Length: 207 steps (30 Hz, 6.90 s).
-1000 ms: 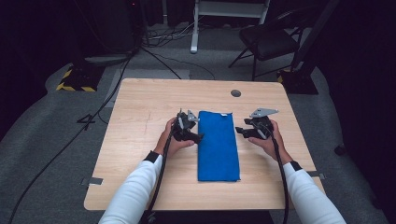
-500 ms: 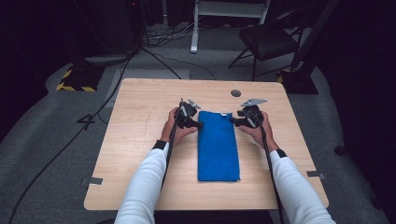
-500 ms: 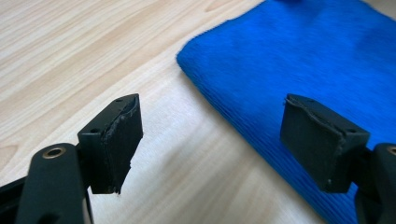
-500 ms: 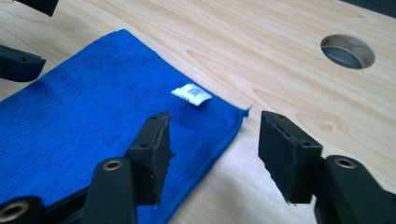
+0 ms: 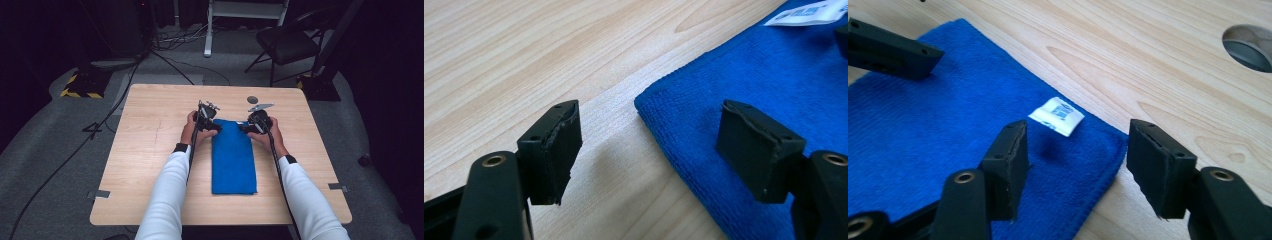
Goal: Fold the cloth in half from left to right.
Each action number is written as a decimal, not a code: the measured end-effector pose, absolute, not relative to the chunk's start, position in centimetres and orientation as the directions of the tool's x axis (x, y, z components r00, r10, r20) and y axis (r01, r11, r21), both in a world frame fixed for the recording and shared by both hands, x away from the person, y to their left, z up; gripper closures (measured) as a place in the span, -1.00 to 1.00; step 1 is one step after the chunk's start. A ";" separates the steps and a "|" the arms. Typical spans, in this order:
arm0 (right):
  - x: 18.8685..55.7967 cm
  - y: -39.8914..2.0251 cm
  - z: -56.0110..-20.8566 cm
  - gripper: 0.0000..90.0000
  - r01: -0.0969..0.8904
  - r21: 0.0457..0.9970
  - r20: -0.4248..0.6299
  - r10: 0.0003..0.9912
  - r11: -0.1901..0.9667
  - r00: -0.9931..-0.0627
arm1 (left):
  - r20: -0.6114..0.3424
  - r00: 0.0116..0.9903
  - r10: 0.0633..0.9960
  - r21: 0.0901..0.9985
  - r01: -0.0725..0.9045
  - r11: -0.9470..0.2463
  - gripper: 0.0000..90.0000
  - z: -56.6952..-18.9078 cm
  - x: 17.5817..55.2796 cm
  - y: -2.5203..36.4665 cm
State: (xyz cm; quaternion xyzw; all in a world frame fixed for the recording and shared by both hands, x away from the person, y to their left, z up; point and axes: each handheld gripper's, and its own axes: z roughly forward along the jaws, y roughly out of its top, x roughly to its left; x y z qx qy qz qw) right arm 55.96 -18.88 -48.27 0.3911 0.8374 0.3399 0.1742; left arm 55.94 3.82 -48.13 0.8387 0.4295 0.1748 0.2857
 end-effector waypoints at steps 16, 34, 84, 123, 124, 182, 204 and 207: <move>56.5 -18.7 -49.0 0.13 0.586 0.674 0.033 0.774 0.450 -0.632 | -0.036 0.580 0.814 0.629 0.646 -0.432 -0.22 -49.0 56.1 4.5; 56.0 -17.6 -48.5 0.87 0.532 0.691 -0.006 0.739 0.490 -0.674 | 0.049 0.659 0.750 0.617 0.571 -0.542 0.87 -48.3 55.7 2.8; 53.4 -18.5 -42.7 0.87 0.317 0.815 -0.116 0.672 0.485 -0.731 | 0.098 0.678 0.728 0.792 0.390 -0.470 0.73 -43.5 53.3 5.2; 46.4 -20.0 -44.1 0.85 0.272 0.798 -0.055 0.515 0.537 -0.855 | 0.095 0.816 0.570 0.779 0.295 -0.553 0.71 -45.7 44.2 7.4; 46.2 -20.1 -44.2 0.85 0.269 0.800 -0.054 0.511 0.536 -0.858 | 0.087 0.816 0.571 0.782 0.299 -0.547 0.72 -45.8 44.0 7.4; 39.3 -22.7 -46.8 0.52 0.247 0.765 -0.020 0.406 0.594 -0.914 | 0.182 0.879 0.441 0.667 0.219 -0.712 0.46 -47.4 38.8 6.4; 37.0 -25.2 -47.1 0.19 0.282 0.752 -0.004 0.432 0.596 -0.902 | 0.161 0.877 0.452 0.645 0.253 -0.721 0.13 -47.2 36.1 8.7; 36.9 -26.2 -46.6 0.07 0.298 0.768 -0.007 0.473 0.566 -0.881 | 0.148 0.858 0.492 0.656 0.287 -0.698 -0.07 -46.8 36.0 9.9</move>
